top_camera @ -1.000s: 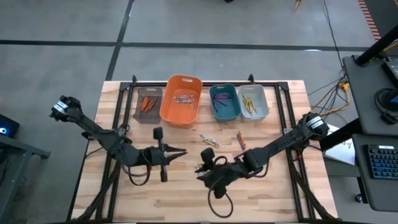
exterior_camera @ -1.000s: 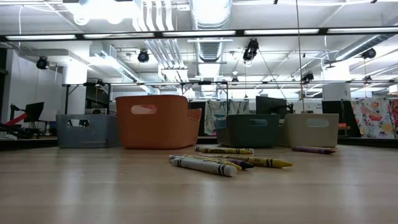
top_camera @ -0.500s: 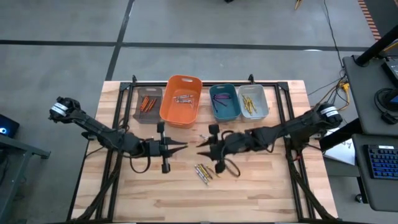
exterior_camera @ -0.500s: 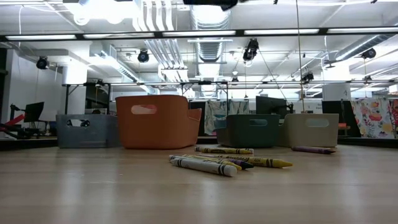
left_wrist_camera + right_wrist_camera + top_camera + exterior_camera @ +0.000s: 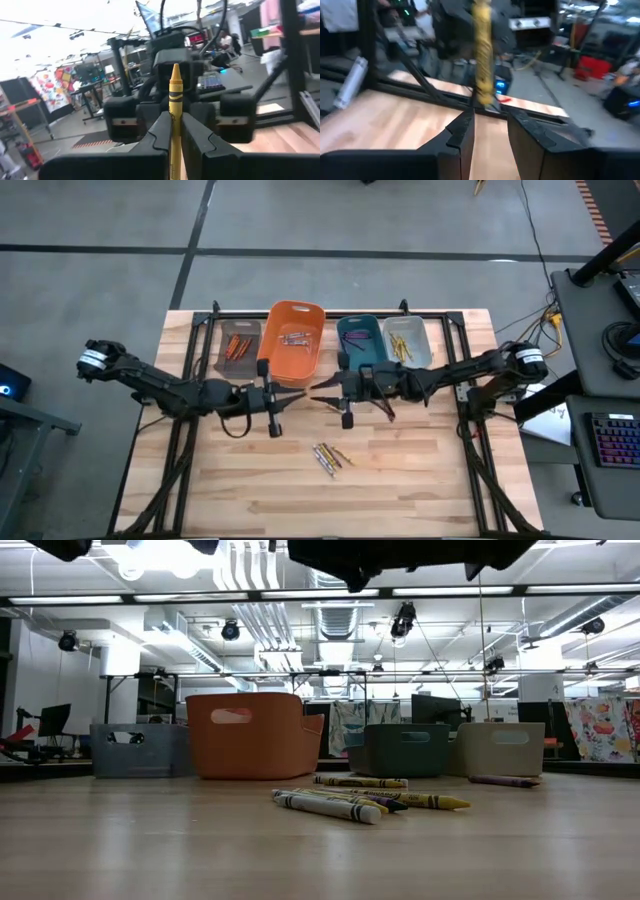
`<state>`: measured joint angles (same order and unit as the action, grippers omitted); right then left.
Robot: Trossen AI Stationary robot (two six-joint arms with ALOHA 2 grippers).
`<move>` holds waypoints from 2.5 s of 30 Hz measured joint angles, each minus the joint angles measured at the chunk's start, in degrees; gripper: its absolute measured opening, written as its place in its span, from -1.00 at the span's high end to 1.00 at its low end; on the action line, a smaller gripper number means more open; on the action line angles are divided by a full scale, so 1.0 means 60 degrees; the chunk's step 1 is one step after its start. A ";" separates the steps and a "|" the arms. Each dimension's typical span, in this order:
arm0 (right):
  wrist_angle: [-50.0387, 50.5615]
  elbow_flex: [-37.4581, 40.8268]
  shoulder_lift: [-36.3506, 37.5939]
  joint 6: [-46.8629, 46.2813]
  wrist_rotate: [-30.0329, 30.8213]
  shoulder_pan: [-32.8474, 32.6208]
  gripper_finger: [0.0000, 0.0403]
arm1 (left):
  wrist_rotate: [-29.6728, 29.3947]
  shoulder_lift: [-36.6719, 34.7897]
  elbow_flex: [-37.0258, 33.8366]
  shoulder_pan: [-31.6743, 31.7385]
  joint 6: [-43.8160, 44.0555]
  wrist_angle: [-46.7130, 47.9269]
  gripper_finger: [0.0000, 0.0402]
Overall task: Sort crayons
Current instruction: Put the yellow crayon into the white bin
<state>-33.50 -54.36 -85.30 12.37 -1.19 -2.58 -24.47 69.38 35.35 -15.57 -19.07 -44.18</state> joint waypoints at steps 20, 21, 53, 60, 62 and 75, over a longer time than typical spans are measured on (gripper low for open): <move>-0.0115 -0.0129 -0.0011 0.0112 -0.0058 0.0144 0.26 | 0.0026 0.1446 0.0091 0.0465 0.0255 -0.1803 1.00; -0.0119 -0.0129 -0.0011 0.0112 -0.0058 0.0144 0.29 | 0.0026 0.1530 0.0091 0.0473 0.0263 -0.1906 1.00; 1.2171 -0.3054 0.0463 -0.4193 0.3690 0.4103 0.92 | -0.1336 -0.0629 0.0091 0.0462 0.0624 0.0981 0.47; 1.5541 -0.2394 0.0448 -0.6592 0.3624 0.6387 0.92 | -0.1336 -0.0615 0.0087 0.0462 0.0688 0.1166 0.47; 1.5880 -0.2127 0.0449 -0.6908 0.3629 0.6602 0.92 | -0.1336 -0.0582 0.0087 0.0462 0.0689 0.1200 0.47; 1.5161 -0.1218 0.0448 -0.6965 0.3701 0.7029 0.84 | -0.1336 -0.0514 0.0087 0.0462 0.0769 0.1212 0.47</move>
<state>57.46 -61.67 -82.61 -29.42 21.02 39.59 -32.49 66.30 35.88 -12.80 -14.46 -36.91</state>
